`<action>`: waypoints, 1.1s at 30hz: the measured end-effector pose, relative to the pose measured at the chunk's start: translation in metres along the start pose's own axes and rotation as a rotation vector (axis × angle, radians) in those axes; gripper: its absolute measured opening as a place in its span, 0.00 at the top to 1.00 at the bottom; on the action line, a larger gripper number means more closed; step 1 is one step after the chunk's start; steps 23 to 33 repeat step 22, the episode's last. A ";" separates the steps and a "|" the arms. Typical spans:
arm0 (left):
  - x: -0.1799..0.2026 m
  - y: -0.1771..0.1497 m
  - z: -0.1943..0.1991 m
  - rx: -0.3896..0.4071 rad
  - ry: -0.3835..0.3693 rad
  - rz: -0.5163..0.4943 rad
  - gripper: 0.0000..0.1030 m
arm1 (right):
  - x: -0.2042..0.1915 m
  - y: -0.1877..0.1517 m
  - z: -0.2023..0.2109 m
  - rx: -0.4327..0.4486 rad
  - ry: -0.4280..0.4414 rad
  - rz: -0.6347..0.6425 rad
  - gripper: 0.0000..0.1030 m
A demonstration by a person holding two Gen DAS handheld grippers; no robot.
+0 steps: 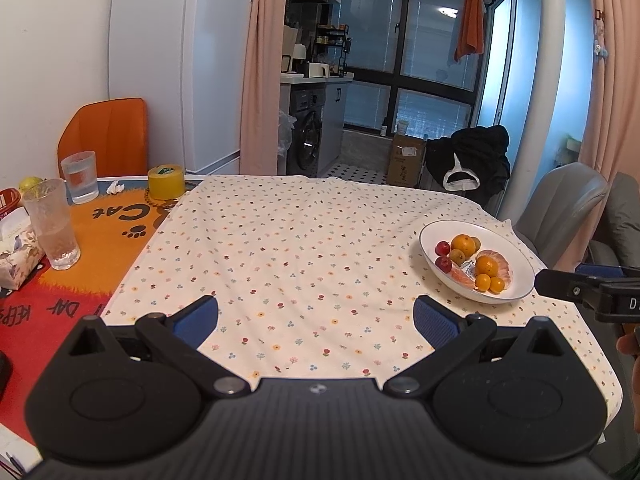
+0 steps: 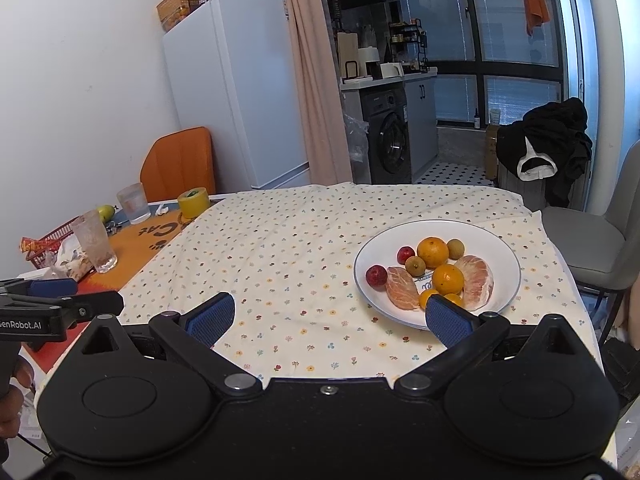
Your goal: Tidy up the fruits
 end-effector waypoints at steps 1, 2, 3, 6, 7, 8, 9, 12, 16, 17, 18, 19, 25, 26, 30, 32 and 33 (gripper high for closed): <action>0.000 0.000 0.000 -0.001 0.000 0.000 0.00 | 0.000 0.000 0.000 -0.001 0.000 0.002 0.00; -0.001 -0.001 -0.001 -0.004 0.000 -0.001 0.00 | -0.001 -0.001 -0.001 -0.003 0.000 0.003 0.00; -0.001 -0.002 -0.001 -0.006 0.000 0.000 0.00 | -0.001 -0.002 -0.001 -0.004 0.001 0.004 0.00; -0.002 -0.002 -0.001 -0.007 0.000 0.000 0.00 | -0.001 -0.003 -0.002 -0.009 -0.001 0.006 0.00; -0.002 -0.002 -0.001 -0.008 0.001 0.000 0.00 | -0.001 -0.003 -0.003 -0.010 -0.002 0.007 0.00; -0.002 -0.003 -0.001 -0.009 0.000 0.000 0.00 | -0.002 -0.004 -0.002 -0.010 -0.003 0.008 0.00; -0.002 -0.003 -0.001 -0.010 -0.001 -0.001 0.00 | -0.002 -0.004 -0.003 -0.010 -0.003 0.009 0.00; -0.001 -0.004 -0.002 -0.012 -0.005 -0.002 0.00 | -0.002 -0.004 -0.003 -0.013 -0.004 0.010 0.00; 0.000 -0.005 -0.002 -0.013 -0.007 -0.003 0.00 | -0.001 -0.005 -0.003 -0.016 -0.007 0.009 0.00; 0.001 -0.005 -0.002 -0.013 -0.009 -0.003 0.00 | -0.001 -0.006 -0.004 -0.018 -0.008 0.008 0.00; 0.001 -0.005 -0.002 -0.014 -0.010 -0.003 0.00 | 0.000 -0.006 -0.004 -0.019 -0.008 0.007 0.00; 0.002 -0.006 -0.002 -0.015 -0.011 -0.005 0.00 | 0.000 -0.006 -0.005 -0.020 -0.008 0.006 0.00; 0.003 -0.007 -0.003 -0.017 -0.012 -0.007 0.00 | 0.002 -0.009 -0.007 -0.025 -0.012 0.005 0.00; 0.003 -0.007 -0.003 -0.017 -0.012 -0.007 0.00 | 0.002 -0.009 -0.007 -0.025 -0.012 0.005 0.00; 0.003 -0.007 -0.003 -0.017 -0.012 -0.007 0.00 | 0.002 -0.009 -0.007 -0.025 -0.012 0.005 0.00; 0.003 -0.007 -0.003 -0.017 -0.012 -0.007 0.00 | 0.002 -0.009 -0.007 -0.025 -0.012 0.005 0.00; 0.003 -0.007 -0.003 -0.017 -0.012 -0.007 0.00 | 0.002 -0.009 -0.007 -0.025 -0.012 0.005 0.00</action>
Point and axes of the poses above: each gripper's, at about its wrist camera, not at the fingertips, and z roughly against the way its jaws point, x to its right, y to its top, the point moved 9 cm from there along -z, roughly the way its jaws point, and after that the axes turned 9 degrees about x, right-handed, at the moved point
